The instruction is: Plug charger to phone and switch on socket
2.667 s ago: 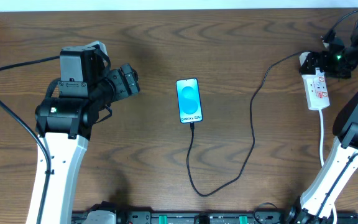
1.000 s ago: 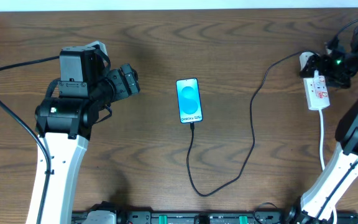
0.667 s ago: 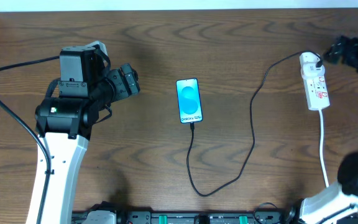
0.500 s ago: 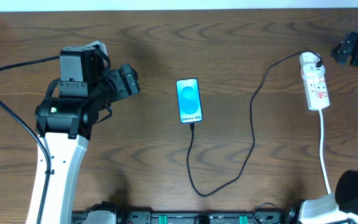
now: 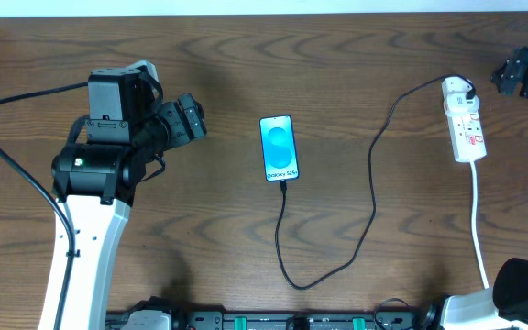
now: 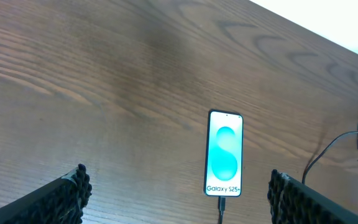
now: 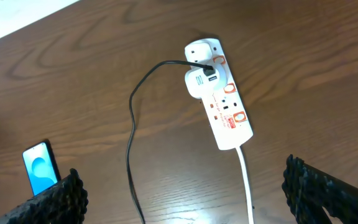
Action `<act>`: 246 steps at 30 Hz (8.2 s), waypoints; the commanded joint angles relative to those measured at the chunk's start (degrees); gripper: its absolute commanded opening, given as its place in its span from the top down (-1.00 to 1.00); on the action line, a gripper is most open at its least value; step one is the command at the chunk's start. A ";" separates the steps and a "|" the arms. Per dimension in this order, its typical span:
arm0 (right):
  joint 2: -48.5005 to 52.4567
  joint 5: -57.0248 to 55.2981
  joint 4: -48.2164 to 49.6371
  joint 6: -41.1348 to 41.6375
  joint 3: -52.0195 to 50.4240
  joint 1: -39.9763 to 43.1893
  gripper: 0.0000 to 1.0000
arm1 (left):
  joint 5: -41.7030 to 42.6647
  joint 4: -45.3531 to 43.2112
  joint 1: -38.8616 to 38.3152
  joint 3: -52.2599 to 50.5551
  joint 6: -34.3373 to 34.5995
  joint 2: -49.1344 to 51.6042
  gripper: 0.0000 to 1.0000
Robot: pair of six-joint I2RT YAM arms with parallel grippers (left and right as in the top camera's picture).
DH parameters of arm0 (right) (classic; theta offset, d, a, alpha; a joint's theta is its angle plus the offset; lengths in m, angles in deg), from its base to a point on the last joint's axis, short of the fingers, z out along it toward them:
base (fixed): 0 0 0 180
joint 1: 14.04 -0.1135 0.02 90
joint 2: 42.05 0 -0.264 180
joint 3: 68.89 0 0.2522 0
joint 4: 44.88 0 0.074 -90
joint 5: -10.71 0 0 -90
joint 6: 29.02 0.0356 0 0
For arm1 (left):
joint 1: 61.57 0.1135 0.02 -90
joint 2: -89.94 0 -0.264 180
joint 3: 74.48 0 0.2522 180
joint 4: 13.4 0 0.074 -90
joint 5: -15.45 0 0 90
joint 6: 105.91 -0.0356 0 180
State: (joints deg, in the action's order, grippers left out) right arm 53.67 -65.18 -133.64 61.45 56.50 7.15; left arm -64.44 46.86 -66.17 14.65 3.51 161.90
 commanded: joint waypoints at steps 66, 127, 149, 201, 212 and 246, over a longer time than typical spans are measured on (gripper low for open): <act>-0.68 -0.07 -0.02 0.76 0.22 -0.02 -0.98 | -7.82 -42.47 6.58 -75.12 -15.10 -71.89 -0.85; -27.17 0.37 64.96 0.35 -62.45 -19.39 -0.98 | -7.82 -42.47 6.58 -75.12 -15.10 -71.36 -0.85; -74.10 -0.94 92.56 -0.85 -111.32 -20.92 -0.99 | -7.82 -42.47 6.58 -75.12 -15.10 -71.36 -0.85; -95.43 -13.97 70.66 2.25 -111.32 -23.54 -0.99 | -7.82 -42.47 6.58 -75.12 -15.10 -71.36 -0.85; -95.43 -13.94 70.66 2.25 -111.32 -23.54 -0.98 | -7.82 -42.47 6.58 -75.12 -15.10 -71.36 -0.85; -95.41 -13.94 70.69 2.23 -111.32 -23.54 -0.99 | -7.82 -42.47 6.58 -75.12 -15.10 -71.36 -0.85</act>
State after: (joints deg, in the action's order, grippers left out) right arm -41.23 -78.25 -62.67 63.15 -54.77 -15.88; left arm -71.72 2.30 -59.83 -59.48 -11.29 90.69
